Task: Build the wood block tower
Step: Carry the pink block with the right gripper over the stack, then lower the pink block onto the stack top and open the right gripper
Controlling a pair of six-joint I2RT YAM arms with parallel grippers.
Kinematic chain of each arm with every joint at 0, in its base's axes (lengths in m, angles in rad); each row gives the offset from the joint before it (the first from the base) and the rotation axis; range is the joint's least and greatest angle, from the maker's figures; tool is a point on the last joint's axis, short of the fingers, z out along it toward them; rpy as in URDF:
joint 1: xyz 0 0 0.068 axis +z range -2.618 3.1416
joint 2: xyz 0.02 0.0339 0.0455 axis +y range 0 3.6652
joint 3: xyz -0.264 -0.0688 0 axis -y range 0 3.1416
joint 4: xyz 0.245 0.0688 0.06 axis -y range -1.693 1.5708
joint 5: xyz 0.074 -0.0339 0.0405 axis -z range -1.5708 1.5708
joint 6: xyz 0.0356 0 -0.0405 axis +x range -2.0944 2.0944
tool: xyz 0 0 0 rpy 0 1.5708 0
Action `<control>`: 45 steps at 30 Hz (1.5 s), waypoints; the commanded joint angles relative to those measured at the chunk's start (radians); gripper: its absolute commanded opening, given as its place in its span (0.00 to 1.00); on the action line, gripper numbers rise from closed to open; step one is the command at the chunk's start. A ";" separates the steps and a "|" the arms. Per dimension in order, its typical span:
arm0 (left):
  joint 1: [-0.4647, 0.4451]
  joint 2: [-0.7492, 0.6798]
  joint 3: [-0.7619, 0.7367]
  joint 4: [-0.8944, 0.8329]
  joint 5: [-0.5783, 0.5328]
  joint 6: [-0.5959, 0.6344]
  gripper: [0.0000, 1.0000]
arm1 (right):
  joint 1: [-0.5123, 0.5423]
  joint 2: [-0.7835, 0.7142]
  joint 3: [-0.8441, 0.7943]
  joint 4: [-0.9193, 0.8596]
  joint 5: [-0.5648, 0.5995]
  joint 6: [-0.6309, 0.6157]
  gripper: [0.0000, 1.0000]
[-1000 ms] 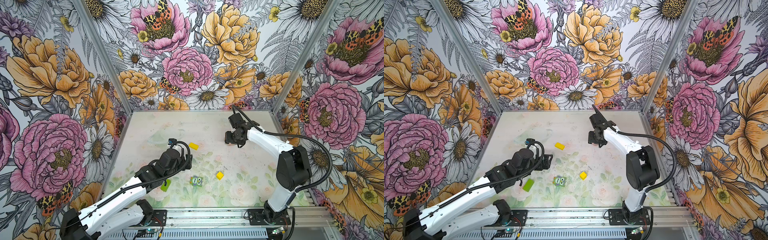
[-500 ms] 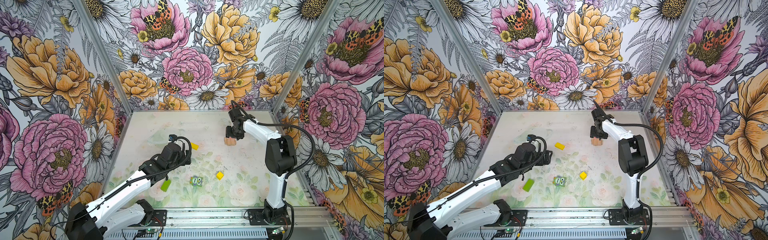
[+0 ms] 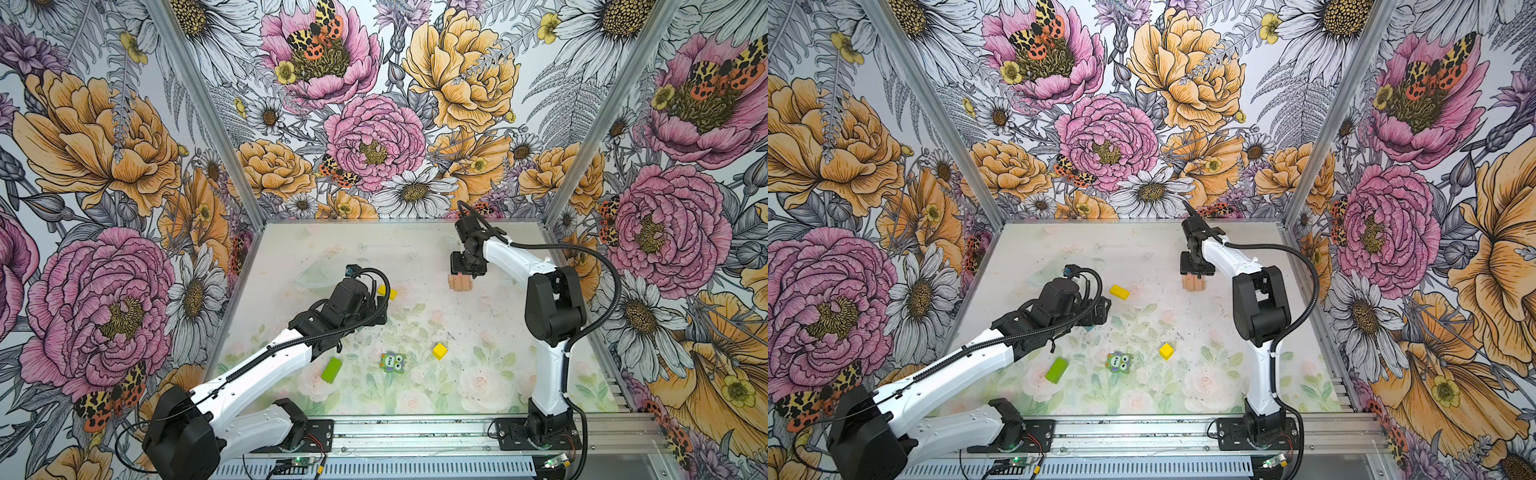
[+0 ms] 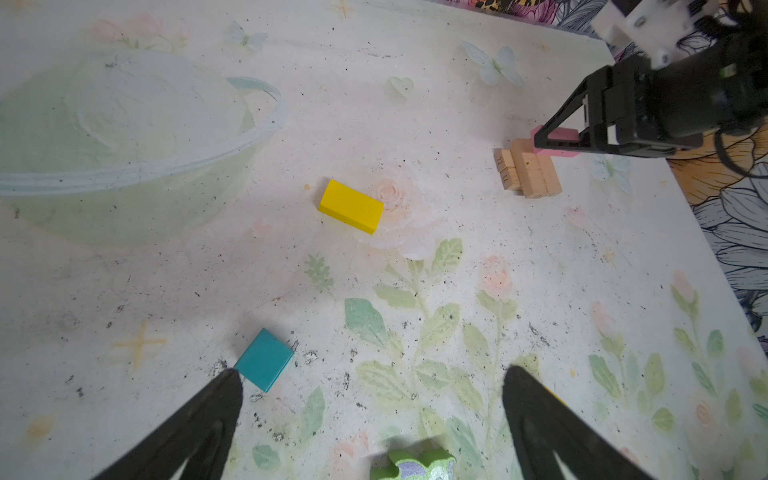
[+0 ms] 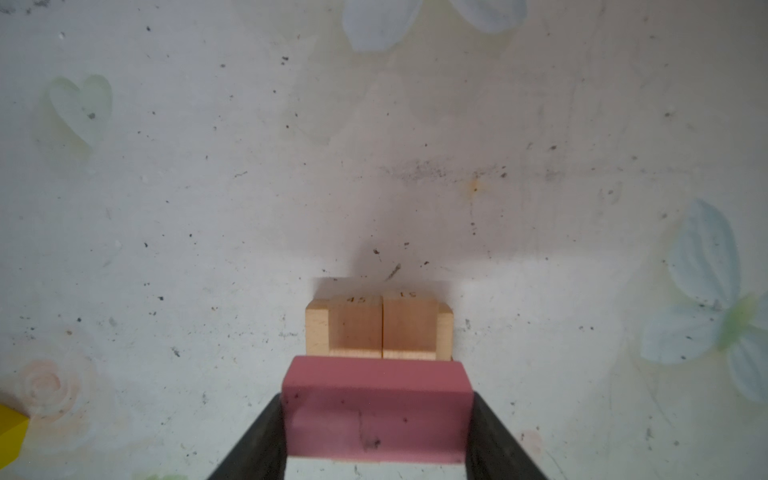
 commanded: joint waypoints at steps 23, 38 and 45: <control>0.016 0.026 0.039 0.027 0.030 0.022 0.99 | -0.024 0.073 0.058 0.005 0.002 -0.030 0.54; 0.019 0.034 0.041 0.027 0.032 0.022 0.99 | -0.025 0.096 0.076 0.005 -0.015 -0.028 0.55; 0.019 0.034 0.039 0.026 0.035 0.021 0.99 | -0.024 0.090 0.073 0.005 -0.021 -0.028 0.60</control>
